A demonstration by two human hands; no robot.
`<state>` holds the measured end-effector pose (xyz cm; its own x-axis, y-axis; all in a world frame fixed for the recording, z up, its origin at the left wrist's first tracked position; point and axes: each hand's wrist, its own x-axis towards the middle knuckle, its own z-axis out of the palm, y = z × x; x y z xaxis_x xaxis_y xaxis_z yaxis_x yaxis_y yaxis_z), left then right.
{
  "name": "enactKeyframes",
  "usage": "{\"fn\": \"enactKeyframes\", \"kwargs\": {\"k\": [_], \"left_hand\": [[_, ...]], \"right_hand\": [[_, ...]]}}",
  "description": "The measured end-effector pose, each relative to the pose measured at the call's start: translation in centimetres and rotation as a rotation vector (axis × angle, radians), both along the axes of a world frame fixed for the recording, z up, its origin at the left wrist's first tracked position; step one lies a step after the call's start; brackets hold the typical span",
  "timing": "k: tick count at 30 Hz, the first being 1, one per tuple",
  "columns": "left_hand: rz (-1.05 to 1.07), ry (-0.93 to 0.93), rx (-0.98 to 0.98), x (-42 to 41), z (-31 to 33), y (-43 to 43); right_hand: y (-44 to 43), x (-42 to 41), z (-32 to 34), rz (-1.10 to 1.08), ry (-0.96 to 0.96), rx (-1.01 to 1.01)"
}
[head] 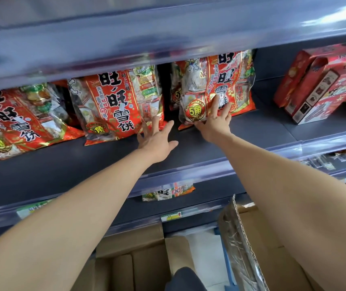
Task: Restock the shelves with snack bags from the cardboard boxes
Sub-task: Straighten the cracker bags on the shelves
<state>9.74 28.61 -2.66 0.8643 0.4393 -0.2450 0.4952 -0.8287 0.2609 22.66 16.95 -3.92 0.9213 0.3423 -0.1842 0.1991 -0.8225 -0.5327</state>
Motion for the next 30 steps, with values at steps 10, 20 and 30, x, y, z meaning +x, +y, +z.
{"fn": "enactKeyframes", "kwargs": {"k": [10, 20, 30], "left_hand": [[-0.103, -0.047, 0.033, -2.8, 1.5, -0.5], [-0.214, -0.091, 0.088, -8.5, 5.6, -1.0], [-0.367, -0.182, 0.17, -16.0, 11.2, -0.2]], "right_hand": [[-0.4, -3.0, 1.0, -0.068, -0.206, -0.036], [-0.6, -10.6, 5.1, 0.18, -0.243, -0.096], [-0.3, -20.1, 11.8, 0.214, -0.452, -0.152]]}}
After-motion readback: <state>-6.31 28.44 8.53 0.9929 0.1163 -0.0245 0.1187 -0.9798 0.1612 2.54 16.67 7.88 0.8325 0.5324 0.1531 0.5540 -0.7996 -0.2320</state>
